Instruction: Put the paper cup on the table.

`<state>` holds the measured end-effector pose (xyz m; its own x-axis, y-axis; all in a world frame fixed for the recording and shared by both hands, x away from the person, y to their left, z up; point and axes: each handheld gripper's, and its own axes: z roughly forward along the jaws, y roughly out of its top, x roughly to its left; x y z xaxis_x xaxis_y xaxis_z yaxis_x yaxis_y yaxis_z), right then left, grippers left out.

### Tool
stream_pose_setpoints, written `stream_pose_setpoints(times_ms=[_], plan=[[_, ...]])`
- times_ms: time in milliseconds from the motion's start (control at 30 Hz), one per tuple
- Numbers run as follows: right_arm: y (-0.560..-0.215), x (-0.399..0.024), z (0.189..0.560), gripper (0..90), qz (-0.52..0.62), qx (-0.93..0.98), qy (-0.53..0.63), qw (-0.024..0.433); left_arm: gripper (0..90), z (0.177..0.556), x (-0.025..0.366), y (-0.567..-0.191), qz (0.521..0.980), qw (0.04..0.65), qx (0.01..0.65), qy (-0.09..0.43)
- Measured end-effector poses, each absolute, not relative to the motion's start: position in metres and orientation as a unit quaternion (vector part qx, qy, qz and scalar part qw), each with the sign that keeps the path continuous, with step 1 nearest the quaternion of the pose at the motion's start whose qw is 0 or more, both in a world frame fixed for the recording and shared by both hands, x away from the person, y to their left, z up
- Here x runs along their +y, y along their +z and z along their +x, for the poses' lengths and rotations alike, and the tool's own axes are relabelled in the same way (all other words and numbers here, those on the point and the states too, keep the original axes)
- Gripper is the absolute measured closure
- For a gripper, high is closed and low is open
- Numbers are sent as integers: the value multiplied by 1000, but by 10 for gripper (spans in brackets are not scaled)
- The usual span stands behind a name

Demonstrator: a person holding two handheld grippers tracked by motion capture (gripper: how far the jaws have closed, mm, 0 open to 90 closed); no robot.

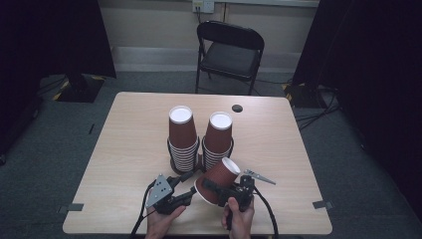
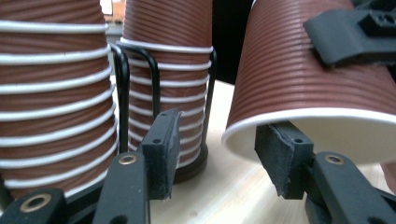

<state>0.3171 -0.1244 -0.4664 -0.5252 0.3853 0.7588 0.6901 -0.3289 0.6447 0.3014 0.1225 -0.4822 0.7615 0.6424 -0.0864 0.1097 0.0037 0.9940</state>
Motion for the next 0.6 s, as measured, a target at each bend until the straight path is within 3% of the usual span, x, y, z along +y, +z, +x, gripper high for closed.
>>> stream_pose_setpoints(times_ms=[267,500,600], plan=[[-469,-117,314,131,-477,-564,-660,139,626,301,112,-485,678,648,264,223],[-471,-110,312,131,-470,-573,-655,149,643,300,105,-487,675,647,261,241],[-473,-107,312,128,-471,-577,-649,155,740,300,103,-487,673,648,259,244]])
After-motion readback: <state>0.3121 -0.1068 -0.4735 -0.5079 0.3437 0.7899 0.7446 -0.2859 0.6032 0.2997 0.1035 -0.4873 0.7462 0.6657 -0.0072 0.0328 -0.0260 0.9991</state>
